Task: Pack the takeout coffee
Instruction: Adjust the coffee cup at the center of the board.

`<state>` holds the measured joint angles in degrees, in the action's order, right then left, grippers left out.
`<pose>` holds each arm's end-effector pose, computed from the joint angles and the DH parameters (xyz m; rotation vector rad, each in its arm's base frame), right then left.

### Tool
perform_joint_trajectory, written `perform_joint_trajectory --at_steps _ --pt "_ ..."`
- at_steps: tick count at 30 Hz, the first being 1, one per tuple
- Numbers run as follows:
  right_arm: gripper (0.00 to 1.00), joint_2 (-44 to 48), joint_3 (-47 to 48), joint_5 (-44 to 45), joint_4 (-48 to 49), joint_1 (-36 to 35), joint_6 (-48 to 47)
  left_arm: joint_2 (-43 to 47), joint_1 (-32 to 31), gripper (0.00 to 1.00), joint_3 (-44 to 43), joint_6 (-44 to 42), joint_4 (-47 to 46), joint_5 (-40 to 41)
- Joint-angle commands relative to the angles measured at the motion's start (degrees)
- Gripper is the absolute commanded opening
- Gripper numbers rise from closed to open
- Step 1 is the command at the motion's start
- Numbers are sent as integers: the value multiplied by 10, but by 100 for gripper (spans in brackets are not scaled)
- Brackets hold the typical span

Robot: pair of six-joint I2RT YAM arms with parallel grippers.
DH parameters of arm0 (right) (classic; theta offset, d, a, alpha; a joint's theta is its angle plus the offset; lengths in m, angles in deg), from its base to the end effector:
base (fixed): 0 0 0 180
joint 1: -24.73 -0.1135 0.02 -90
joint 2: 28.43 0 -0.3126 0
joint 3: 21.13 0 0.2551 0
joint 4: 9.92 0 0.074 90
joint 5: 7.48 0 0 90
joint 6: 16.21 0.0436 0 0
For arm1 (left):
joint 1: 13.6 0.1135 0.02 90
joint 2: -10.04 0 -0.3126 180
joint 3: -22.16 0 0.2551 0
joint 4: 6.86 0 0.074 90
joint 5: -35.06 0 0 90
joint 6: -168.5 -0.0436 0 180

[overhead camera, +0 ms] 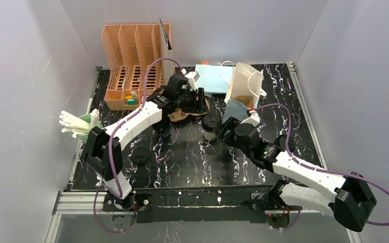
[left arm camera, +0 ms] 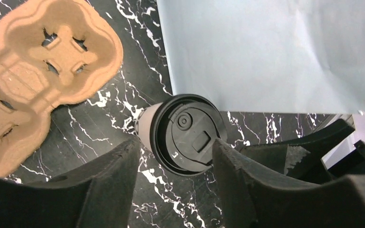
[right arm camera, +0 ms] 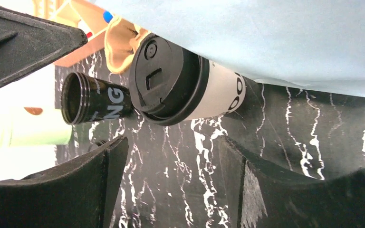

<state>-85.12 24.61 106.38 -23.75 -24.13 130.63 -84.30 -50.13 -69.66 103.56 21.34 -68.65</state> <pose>0.1463 0.1407 0.2786 0.4152 2.0072 0.7766 0.3141 -0.2455 0.3545 0.3722 2.1892 -0.8741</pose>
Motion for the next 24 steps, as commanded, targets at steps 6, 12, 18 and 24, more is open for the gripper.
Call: perform_joint_trajectory --at_steps 6,12,18,24 --pt "72 -21 2 55 91 0 137 -50 17 54 -7 -10 -53 -65" --pt "67 -35 -2 84 84 1 172 -85 19 53 -9 -14 -60 -73" --pt "65 -55 0 94 76 1 193 -97 19 53 -5 -23 -58 -75" --pt "64 -88 10 79 83 6 195 -102 19 51 -2 -30 -52 -80"
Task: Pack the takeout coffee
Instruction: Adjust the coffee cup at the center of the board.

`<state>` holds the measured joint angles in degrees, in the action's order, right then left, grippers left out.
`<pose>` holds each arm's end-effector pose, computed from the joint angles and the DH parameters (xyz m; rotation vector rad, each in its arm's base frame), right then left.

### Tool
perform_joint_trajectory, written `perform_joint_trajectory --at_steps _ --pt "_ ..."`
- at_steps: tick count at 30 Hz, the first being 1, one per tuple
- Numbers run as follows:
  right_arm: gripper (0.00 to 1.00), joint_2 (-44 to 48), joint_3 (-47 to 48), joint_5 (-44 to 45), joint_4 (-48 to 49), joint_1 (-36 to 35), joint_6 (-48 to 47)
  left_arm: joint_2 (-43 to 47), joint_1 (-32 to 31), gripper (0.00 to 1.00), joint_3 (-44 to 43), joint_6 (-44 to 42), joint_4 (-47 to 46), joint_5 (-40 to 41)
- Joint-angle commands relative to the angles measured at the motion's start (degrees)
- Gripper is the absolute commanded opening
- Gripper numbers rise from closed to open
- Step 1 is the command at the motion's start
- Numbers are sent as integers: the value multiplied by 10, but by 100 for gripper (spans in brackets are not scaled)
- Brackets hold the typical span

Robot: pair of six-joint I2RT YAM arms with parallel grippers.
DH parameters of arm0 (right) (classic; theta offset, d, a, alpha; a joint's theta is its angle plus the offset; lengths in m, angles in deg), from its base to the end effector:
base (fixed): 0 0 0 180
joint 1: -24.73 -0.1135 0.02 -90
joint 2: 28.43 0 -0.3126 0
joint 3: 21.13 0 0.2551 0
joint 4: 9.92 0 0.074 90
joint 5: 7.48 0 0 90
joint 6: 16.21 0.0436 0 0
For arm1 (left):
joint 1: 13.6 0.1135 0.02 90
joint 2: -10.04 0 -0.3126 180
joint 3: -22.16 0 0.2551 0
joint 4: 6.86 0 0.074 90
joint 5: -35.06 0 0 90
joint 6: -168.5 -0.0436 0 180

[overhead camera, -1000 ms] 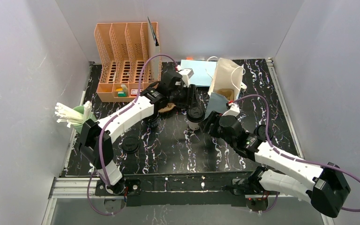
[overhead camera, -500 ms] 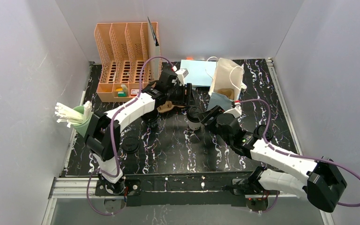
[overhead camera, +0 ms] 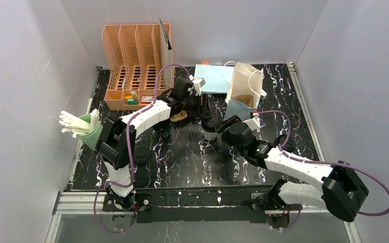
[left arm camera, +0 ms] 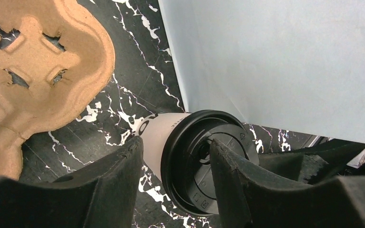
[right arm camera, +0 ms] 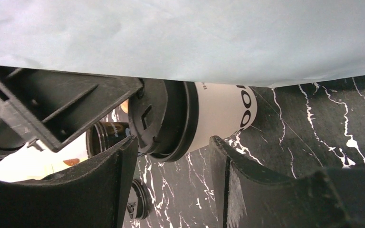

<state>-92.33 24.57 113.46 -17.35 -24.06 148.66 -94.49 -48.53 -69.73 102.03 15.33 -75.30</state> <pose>0.1653 0.1547 0.2664 0.8004 1.8929 0.8588 0.3534 -0.2653 0.2947 0.4415 2.2588 -0.9437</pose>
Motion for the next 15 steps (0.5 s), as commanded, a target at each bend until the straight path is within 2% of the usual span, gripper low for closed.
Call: perform_joint_trajectory --at_steps 1,15 --pt "64 -21 12 0 19 7 15 0 3 50 0 -15 8 -15" --pt "46 -33 13 -44 22 28 40 7 3 42 41 -9 -1 -50"
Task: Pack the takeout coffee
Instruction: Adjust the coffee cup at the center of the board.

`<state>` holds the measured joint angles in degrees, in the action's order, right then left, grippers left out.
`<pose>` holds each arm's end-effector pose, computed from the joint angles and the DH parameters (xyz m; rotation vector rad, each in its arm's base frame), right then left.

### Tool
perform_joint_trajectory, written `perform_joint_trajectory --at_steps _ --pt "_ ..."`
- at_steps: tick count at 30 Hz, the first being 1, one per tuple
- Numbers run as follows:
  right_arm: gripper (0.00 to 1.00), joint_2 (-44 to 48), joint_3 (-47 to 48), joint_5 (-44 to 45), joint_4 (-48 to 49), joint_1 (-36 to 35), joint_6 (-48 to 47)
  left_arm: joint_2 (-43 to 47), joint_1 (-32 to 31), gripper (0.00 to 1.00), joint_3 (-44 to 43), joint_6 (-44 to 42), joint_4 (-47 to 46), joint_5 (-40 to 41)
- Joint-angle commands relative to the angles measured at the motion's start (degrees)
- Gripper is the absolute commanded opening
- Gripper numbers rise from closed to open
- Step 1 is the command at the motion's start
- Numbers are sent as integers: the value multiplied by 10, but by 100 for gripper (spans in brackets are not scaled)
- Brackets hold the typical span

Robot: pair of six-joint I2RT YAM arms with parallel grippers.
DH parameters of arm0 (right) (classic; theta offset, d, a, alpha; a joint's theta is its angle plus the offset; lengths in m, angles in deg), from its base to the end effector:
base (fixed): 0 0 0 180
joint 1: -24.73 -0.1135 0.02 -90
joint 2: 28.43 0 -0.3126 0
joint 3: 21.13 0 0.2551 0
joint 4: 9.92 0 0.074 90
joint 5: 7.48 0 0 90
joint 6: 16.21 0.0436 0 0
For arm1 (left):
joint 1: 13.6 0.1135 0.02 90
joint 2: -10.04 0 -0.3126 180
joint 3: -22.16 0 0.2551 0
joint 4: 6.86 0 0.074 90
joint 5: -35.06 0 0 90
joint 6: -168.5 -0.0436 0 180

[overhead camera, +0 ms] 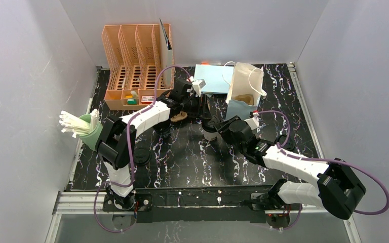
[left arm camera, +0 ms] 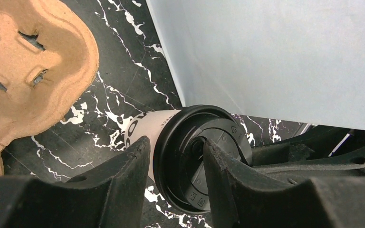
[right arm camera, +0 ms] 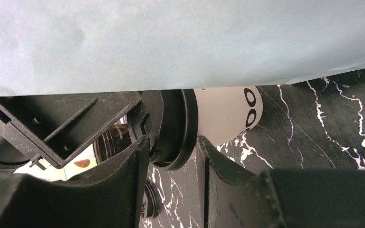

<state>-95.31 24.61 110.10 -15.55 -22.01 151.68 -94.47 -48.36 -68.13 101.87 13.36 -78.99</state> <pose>0.1763 0.1579 0.2583 0.8598 1.9160 0.8951 0.3509 -0.2652 0.2891 0.4823 2.2501 -1.0110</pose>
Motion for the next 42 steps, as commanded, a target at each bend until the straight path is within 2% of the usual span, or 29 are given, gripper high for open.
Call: perform_joint_trajectory --at_steps 1,15,30,34,38,42 --pt "45 -6 11 -13 3 8 11 8 1 42 28 -7 17 -11" --pt "43 -27 -59 -34 17 14 48 9 1 42 52 -15 19 10" --pt "44 -62 -62 -56 -6 14 0 20 0 41 99 -4 -1 16" --pt "43 -43 -59 -63 -13 14 -14 37 0 41 107 14 1 18" --pt "43 -15 -41 -83 -25 15 -36 59 1 40 93 22 57 36" --pt "41 -2 -21 -107 -43 18 -42 90 -1 39 93 37 75 30"
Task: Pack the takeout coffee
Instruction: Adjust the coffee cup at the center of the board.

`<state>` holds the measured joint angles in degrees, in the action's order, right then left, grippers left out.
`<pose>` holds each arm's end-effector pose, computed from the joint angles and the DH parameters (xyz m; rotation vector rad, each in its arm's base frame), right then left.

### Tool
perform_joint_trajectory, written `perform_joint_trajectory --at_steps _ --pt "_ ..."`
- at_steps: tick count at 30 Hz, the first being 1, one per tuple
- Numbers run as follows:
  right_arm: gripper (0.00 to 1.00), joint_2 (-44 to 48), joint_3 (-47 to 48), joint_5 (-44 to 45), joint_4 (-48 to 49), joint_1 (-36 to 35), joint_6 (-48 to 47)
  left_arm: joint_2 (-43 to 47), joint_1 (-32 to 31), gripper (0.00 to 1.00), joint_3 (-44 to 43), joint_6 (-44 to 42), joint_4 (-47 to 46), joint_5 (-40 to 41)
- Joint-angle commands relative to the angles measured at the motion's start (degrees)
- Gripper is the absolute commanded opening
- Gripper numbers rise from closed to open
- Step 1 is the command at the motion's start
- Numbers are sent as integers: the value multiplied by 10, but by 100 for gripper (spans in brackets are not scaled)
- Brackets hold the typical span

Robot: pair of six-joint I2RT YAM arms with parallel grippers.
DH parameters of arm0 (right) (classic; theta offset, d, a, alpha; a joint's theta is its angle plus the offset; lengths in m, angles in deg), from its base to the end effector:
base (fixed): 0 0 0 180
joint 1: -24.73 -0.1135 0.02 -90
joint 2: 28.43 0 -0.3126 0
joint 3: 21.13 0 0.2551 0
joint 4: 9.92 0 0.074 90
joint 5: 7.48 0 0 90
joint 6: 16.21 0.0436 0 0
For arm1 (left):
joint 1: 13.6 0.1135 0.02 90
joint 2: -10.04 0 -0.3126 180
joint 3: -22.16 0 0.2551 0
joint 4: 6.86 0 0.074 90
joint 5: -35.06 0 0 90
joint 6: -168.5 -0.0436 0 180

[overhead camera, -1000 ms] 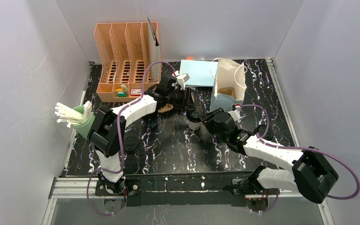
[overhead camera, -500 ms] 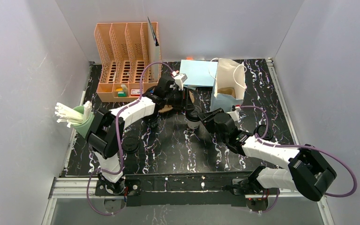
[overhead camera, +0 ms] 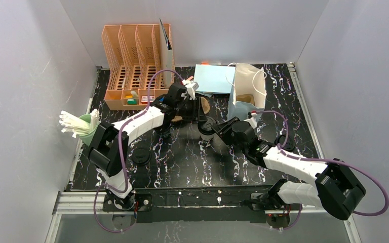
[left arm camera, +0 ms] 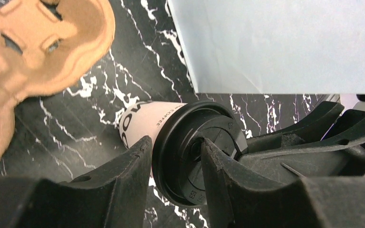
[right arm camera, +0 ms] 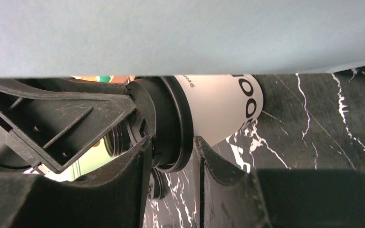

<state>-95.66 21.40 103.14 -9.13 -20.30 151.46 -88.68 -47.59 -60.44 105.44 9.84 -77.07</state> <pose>0.1775 0.1559 0.2486 0.8275 1.9429 1.0143 0.3296 -0.2420 0.2897 0.3803 2.2465 -1.0079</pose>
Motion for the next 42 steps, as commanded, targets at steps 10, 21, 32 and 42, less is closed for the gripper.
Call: perform_joint_trajectory --at_steps 10,21,32,42 --pt "38 2 34 -119 -95 23 -41 79 -13 37 16 18 144 1" --pt "38 10 75 -202 -151 27 -55 152 -15 36 40 35 189 4" --pt "38 5 93 -279 -185 27 -96 268 -21 37 157 83 174 29" --pt "63 14 55 -287 -157 27 -101 332 -23 49 207 107 124 56"
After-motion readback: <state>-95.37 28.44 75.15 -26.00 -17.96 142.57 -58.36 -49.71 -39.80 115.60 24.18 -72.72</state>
